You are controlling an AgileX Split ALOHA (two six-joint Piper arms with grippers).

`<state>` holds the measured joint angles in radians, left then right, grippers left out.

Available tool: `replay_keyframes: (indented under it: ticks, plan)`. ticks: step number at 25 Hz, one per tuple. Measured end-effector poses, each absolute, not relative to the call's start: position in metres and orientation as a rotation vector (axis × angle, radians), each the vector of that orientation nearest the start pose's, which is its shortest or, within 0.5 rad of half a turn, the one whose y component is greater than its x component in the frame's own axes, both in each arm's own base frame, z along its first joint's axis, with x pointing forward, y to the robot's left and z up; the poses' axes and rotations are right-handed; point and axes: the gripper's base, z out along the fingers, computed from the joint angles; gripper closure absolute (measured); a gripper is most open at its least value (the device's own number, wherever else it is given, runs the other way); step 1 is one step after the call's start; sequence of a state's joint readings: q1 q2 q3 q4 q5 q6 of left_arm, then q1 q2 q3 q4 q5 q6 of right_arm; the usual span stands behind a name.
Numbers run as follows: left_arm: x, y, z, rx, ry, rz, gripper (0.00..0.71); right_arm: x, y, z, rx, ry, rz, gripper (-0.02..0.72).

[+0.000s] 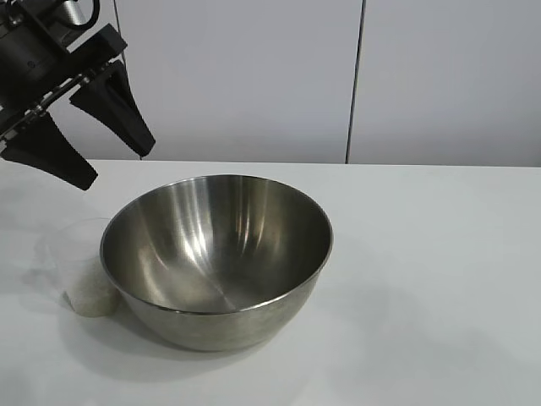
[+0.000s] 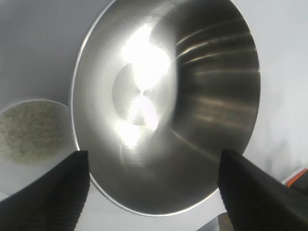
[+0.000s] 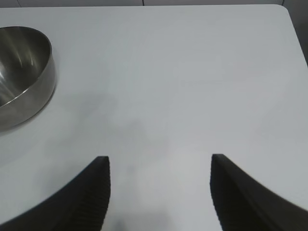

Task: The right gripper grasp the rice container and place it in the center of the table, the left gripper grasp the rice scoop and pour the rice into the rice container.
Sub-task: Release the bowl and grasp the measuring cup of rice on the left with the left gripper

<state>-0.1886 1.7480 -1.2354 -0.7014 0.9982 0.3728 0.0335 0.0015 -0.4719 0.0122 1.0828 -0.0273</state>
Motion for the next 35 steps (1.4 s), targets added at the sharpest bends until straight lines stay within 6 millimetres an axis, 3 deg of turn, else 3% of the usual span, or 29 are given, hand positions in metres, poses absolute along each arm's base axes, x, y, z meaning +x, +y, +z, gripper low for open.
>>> replay_keyframes:
  ticks: [15, 21, 26, 30, 35]
  plan:
    - [0.337, -0.112, 0.238, 0.252, 2.752, -0.833, 0.172, -0.003, 0.001, 0.268, -0.064, 2.095, 0.020, 0.282]
    - [0.351, -0.108, 0.242, 0.332, 2.579, -0.695, 0.172, -0.003, 0.001, 0.268, -0.064, 2.094, 0.021, 0.282]
    - [0.360, -0.096, 0.282, 0.303, 2.280, -0.489, 0.172, -0.003, 0.001, 0.268, -0.064, 2.094, 0.022, 0.282]
    - [0.348, -0.085, 0.326, 0.331, 2.085, -0.330, 0.172, -0.003, 0.001, 0.268, -0.063, 2.094, 0.022, 0.282]
    - [0.330, -0.073, 0.359, 0.421, 1.965, -0.135, 0.196, -0.003, 0.001, 0.268, -0.063, 2.094, 0.022, 0.282]
